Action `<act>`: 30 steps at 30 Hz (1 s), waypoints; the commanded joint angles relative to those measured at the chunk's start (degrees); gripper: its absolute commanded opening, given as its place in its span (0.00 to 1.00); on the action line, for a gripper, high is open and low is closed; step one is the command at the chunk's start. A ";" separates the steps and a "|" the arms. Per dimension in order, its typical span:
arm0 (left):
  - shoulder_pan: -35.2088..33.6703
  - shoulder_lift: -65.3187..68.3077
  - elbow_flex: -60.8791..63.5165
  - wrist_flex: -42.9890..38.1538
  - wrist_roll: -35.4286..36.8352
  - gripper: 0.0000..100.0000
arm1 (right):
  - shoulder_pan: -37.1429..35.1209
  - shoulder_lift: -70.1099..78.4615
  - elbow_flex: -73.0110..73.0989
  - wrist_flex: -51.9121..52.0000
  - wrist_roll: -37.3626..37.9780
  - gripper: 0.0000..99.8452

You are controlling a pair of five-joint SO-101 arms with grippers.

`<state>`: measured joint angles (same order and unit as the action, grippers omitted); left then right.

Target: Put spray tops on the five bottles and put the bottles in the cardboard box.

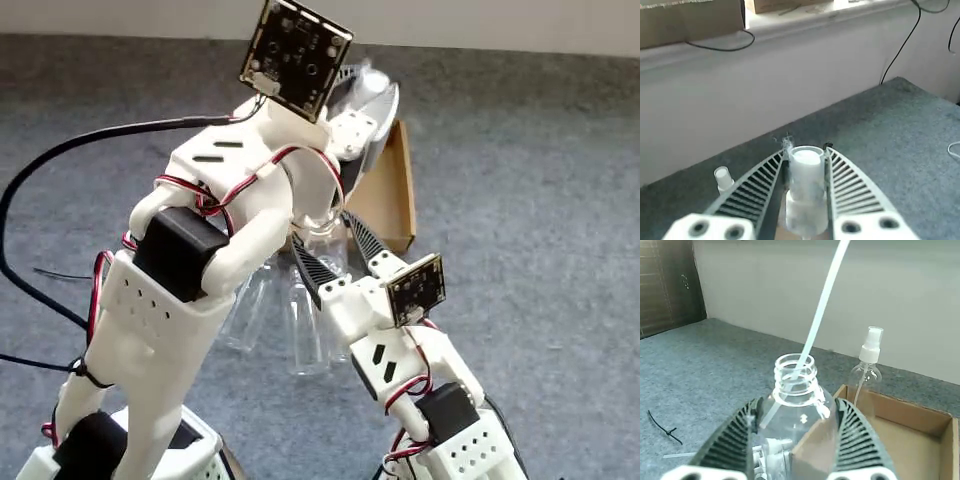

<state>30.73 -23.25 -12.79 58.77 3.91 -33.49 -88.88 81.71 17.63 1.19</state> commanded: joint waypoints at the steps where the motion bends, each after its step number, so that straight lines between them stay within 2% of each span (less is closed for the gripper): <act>1: 0.31 -2.42 3.74 3.25 -0.35 0.00 | 0.66 -0.48 -1.10 0.84 -0.70 0.00; 6: 0.40 -10.15 14.11 4.84 -4.66 0.00 | 2.15 -0.48 -1.10 1.01 -0.79 0.00; 16: -4.62 -19.21 34.24 -2.37 -5.01 0.01 | 3.12 -0.48 -1.10 1.01 -0.79 0.00; 21: -4.70 -23.87 37.58 -2.20 -5.01 0.01 | 3.21 -0.48 -0.66 1.01 -0.44 0.00; 26: -4.79 -26.86 41.36 -2.11 -5.01 0.11 | 3.21 -0.48 -0.66 1.01 -0.44 0.00; 30: -4.79 -27.21 42.68 -2.37 -5.10 0.12 | 3.21 -0.48 -0.66 1.01 -0.44 0.00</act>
<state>27.47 -49.98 29.58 57.10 -0.57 -31.47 -88.70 81.80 18.68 1.01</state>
